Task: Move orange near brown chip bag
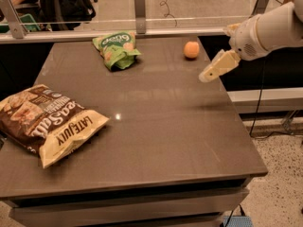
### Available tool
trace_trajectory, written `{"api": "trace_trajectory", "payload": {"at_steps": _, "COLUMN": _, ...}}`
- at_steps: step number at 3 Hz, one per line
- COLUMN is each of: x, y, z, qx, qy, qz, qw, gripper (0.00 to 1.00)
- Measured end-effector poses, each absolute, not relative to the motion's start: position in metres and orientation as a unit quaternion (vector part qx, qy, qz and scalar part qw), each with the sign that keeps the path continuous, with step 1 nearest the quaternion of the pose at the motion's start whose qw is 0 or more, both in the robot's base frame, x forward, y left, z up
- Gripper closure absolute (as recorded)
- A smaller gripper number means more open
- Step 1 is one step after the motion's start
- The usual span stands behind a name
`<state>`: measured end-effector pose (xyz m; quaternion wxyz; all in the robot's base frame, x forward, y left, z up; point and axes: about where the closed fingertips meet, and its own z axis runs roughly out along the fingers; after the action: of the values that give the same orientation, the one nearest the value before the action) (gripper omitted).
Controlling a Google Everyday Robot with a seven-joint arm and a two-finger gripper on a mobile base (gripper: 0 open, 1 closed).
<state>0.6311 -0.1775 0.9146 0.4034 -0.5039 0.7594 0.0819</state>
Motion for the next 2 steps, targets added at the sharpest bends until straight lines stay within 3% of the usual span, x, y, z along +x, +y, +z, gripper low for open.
{"api": "trace_trajectory", "payload": {"at_steps": 2, "x": 0.713, "y": -0.184, "z": 0.872, "qx": -0.438, "qy": 0.761, "qz": 0.161, "qw": 0.45, "gripper": 0.0}}
